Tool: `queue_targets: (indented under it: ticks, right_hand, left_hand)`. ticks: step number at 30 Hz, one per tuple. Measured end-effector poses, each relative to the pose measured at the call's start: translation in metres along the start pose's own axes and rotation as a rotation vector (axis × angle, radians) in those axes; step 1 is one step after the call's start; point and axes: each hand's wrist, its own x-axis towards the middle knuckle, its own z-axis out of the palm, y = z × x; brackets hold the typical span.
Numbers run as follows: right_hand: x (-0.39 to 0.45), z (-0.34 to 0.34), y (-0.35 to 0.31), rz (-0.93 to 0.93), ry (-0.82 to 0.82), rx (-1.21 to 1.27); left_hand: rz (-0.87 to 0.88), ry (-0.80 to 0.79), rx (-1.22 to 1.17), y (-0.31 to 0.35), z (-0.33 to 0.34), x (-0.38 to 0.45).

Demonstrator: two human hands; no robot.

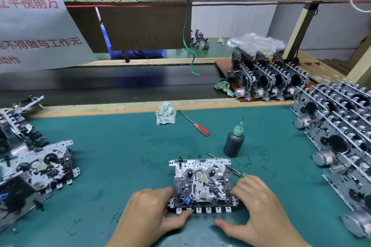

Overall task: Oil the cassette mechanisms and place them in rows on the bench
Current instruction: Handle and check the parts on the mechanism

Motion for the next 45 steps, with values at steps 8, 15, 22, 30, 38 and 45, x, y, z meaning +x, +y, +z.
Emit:
queue_targets:
  ticks: [8, 15, 22, 30, 38, 45]
  right_hand:
    - [0.001, 0.002, -0.002, 0.033, 0.027, -0.067]
    - [0.000, 0.000, -0.004, 0.035, 0.058, -0.083]
    - [0.000, -0.003, -0.004, 0.073, 0.045, -0.105]
    - [0.001, -0.003, 0.000, 0.008, 0.008, -0.083]
    - [0.002, -0.002, -0.002, -0.025, 0.006, -0.029]
    - [0.003, 0.002, -0.003, -0.002, 0.057, -0.057]
  left_hand:
    - [-0.175, -0.021, -0.022, 0.014, 0.000, 0.003]
    - [-0.135, -0.064, -0.072, 0.006, -0.003, 0.005]
    - [-0.024, -0.096, -0.095, 0.004, -0.003, 0.002]
    - [-0.038, 0.001, 0.030, 0.010, -0.001, -0.001]
    - [-0.195, 0.073, 0.036, 0.016, 0.004, 0.002]
    - [-0.118, 0.012, -0.003, 0.006, -0.003, 0.006]
